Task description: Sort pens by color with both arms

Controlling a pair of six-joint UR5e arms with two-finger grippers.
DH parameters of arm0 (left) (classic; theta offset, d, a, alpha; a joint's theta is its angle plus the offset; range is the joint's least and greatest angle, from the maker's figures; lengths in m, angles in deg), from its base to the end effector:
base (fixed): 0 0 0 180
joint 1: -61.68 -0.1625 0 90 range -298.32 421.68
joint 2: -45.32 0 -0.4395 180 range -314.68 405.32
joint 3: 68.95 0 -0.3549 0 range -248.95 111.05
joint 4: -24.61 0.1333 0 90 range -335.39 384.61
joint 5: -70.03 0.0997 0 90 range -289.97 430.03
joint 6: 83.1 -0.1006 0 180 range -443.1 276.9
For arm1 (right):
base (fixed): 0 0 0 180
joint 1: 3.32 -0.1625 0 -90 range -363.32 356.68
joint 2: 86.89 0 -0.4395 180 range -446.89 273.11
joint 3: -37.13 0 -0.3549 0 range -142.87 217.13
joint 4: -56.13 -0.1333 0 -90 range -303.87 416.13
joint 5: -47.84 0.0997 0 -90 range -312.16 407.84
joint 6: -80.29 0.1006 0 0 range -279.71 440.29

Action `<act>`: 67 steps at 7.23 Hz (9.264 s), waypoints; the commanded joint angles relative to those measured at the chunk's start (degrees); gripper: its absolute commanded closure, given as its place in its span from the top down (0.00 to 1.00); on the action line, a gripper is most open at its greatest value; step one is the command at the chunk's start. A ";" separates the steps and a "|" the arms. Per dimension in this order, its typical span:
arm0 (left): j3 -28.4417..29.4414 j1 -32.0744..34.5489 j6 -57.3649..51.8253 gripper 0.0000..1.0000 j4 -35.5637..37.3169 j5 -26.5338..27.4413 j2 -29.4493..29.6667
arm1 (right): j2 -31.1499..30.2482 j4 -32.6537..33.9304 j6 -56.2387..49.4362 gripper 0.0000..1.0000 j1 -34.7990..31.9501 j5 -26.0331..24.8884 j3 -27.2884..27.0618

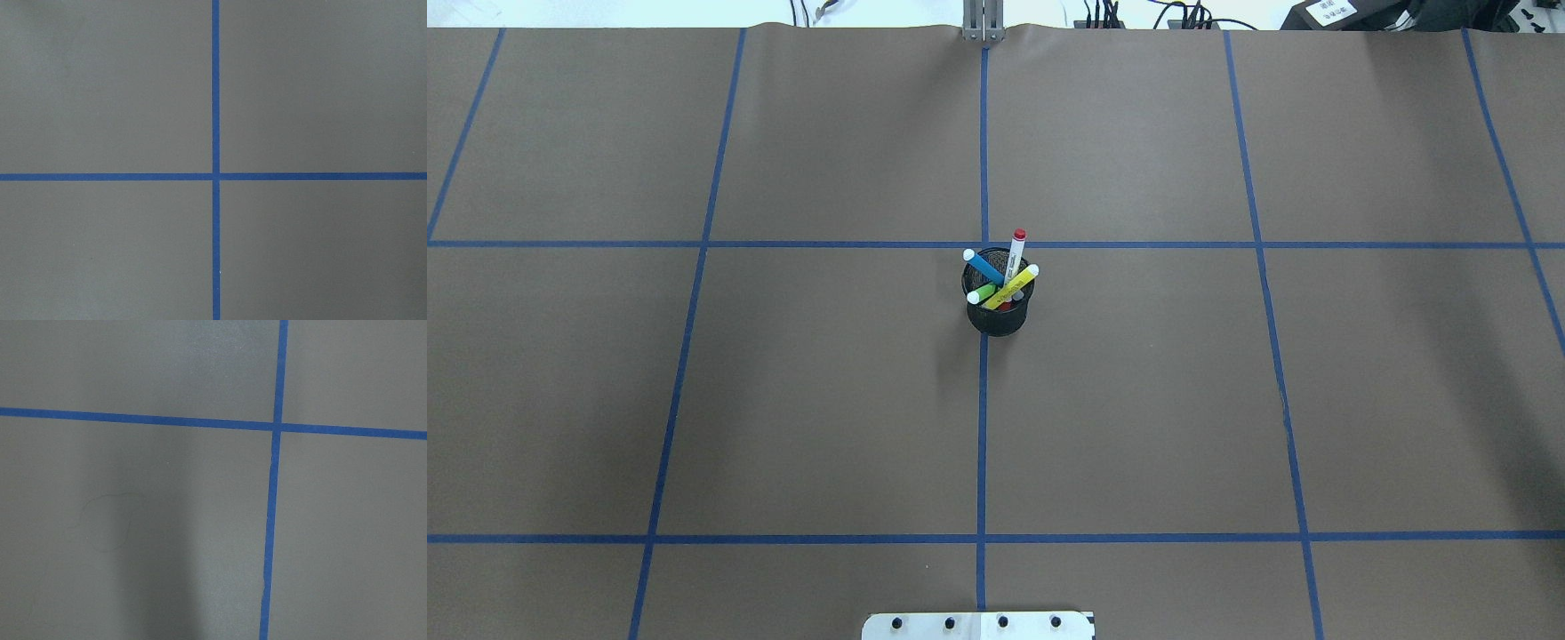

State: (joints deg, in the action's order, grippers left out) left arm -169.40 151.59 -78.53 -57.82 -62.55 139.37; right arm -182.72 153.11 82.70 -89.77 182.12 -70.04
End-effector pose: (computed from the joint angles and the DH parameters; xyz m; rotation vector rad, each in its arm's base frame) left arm -0.0645 -0.4826 0.5735 0.0851 0.7463 -0.0295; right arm 0.0377 -0.4113 0.5942 0.0320 -0.7752 -0.0483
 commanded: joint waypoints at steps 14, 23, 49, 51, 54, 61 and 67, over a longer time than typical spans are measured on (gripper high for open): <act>-3.26 -3.07 -0.09 1.00 -5.02 -4.97 -6.25 | 1.16 -11.99 7.05 0.99 6.61 10.61 0.29; -2.55 -3.60 -0.09 1.00 -4.76 -4.97 -6.43 | 47.62 2.50 74.29 0.98 45.83 -20.53 4.73; -1.59 -4.04 -0.09 1.00 -4.67 -6.20 -6.43 | 73.68 13.14 73.63 0.51 55.25 -34.79 40.45; -1.59 -4.04 -0.09 1.00 -4.76 -6.20 -6.51 | 73.86 13.05 73.54 0.38 55.16 -34.79 40.37; -1.59 -4.04 -0.09 1.00 -4.67 -6.20 -6.51 | 73.77 13.05 73.45 0.00 55.16 -34.79 40.28; -0.71 -4.04 -0.18 1.00 -4.76 -6.20 -6.43 | 74.73 23.41 73.27 0.00 49.81 -34.09 24.49; -0.88 -4.04 -0.18 1.00 -4.93 -6.20 -6.43 | 60.83 -6.80 66.38 0.00 37.93 -41.94 20.23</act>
State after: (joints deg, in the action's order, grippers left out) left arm -170.19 147.55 -78.70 -62.69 -68.75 132.95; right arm -114.79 157.23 153.65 -50.69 145.31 -50.14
